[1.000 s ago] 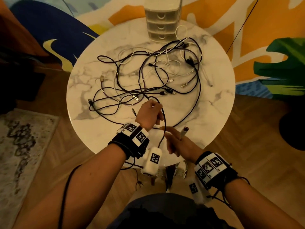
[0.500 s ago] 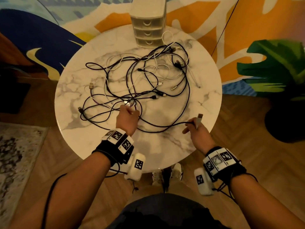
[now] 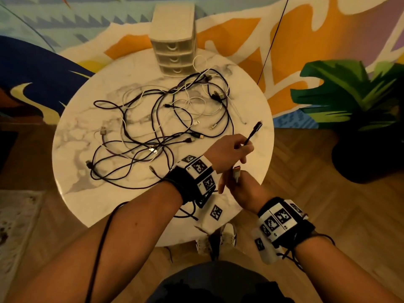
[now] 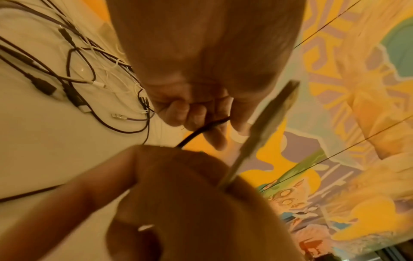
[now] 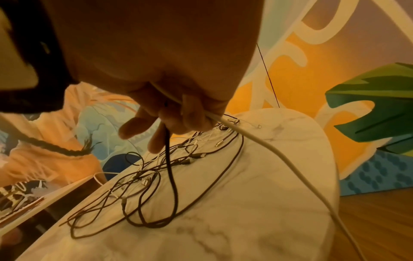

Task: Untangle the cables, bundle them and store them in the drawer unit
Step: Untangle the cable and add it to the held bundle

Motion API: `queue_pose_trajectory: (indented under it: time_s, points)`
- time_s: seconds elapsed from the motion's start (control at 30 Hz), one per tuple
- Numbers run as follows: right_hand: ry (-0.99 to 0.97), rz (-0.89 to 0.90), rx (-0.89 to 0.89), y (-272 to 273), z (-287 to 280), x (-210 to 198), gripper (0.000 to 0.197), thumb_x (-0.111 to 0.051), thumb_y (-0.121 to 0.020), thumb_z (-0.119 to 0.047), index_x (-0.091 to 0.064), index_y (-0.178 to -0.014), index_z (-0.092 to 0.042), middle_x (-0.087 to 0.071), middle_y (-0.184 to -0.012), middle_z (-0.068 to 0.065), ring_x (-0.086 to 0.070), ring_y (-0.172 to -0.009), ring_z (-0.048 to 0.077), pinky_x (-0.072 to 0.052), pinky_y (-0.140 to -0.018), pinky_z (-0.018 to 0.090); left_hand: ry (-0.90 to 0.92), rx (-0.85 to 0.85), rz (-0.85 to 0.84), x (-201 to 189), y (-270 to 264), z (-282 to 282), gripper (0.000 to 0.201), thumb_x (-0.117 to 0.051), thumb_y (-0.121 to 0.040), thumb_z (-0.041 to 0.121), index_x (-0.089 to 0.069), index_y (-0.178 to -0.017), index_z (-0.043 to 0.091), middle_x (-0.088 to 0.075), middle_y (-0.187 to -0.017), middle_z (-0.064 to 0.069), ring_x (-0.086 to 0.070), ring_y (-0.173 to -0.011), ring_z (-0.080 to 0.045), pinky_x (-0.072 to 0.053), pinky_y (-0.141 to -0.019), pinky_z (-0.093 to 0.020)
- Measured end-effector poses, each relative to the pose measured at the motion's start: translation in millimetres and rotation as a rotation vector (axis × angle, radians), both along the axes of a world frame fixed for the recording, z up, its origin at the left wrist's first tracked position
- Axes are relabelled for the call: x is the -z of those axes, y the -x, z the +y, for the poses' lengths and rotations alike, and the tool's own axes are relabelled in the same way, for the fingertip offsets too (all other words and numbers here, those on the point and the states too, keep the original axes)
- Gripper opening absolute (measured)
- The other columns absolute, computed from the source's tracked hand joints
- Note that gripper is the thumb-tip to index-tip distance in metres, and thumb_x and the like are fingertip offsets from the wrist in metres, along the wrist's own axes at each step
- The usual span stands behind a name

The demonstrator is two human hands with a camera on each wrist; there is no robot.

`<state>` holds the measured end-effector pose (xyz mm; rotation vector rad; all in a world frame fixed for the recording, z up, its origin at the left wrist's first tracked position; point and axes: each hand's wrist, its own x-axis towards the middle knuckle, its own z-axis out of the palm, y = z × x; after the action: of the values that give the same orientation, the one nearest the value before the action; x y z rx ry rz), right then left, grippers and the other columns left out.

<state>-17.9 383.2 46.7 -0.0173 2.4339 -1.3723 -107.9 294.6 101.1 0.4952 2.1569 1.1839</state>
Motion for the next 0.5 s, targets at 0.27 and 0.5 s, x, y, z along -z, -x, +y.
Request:
queue_pose_trajectory:
  time_s: [0.27, 0.5]
  points:
    - [0.444, 0.051, 0.428, 3.5, 13.3, -12.5, 0.014, -0.034, -0.095, -0.003, -0.038, -0.088, -0.015, -0.062, -0.090, 0.019, -0.045, -0.050, 0.013, -0.037, -0.049, 0.018, -0.138, -0.186, -0.032, 1.8, 0.9, -10.3, 0.021, -0.051, -0.095, 0.020, -0.068, -0.090, 0.009, -0.063, -0.081, -0.019, -0.057, -0.059, -0.027, -0.052, -0.058, -0.038]
    - [0.507, -0.025, 0.332, 22.3, 15.0, -21.2, 0.027, -0.031, -0.103, -0.023, -0.047, -0.082, -0.017, -0.045, -0.062, -0.001, -0.041, -0.053, 0.009, -0.032, -0.048, 0.013, -0.252, -0.396, -0.074, -5.5, -2.1, -9.6, 0.011, -0.056, -0.092, 0.014, -0.063, -0.094, 0.006, -0.052, -0.059, 0.009, -0.045, -0.047, -0.003, -0.040, -0.051, -0.022]
